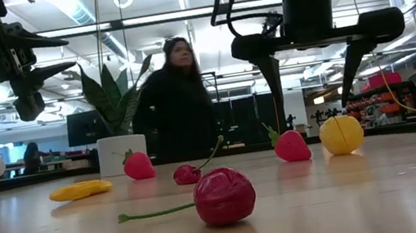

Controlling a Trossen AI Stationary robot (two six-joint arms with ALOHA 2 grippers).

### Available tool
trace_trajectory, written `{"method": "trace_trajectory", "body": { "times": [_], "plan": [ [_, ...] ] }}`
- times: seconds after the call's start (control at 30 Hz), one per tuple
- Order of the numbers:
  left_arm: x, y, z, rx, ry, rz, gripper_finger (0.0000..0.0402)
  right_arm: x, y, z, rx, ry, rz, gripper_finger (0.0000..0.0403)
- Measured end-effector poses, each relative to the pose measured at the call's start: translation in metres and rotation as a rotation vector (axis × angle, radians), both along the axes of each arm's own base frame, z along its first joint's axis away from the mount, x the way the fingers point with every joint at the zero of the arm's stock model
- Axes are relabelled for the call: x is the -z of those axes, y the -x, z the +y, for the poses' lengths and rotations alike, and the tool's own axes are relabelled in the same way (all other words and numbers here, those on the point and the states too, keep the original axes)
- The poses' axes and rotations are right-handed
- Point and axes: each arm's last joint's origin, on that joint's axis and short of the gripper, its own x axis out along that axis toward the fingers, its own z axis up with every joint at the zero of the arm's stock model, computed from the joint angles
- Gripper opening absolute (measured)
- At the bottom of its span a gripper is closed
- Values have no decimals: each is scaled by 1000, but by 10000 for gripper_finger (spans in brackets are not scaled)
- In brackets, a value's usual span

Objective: Pick and placing Produce into tupperware
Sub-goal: Put the yellow pineapple into the white bin

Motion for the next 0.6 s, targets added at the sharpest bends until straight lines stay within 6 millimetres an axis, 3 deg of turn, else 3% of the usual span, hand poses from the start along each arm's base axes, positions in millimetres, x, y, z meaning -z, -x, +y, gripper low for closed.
{"method": "trace_trajectory", "body": {
  "times": [0.37, 0.6],
  "plan": [
    [0, 0, 0, 0, 0, 0, 146, 0, 0, -1, 75, 34, -19, 369],
    [0, 0, 0, 0, 0, 0, 154, 0, 0, 2, -32, 29, 1, 369]
  ]
}}
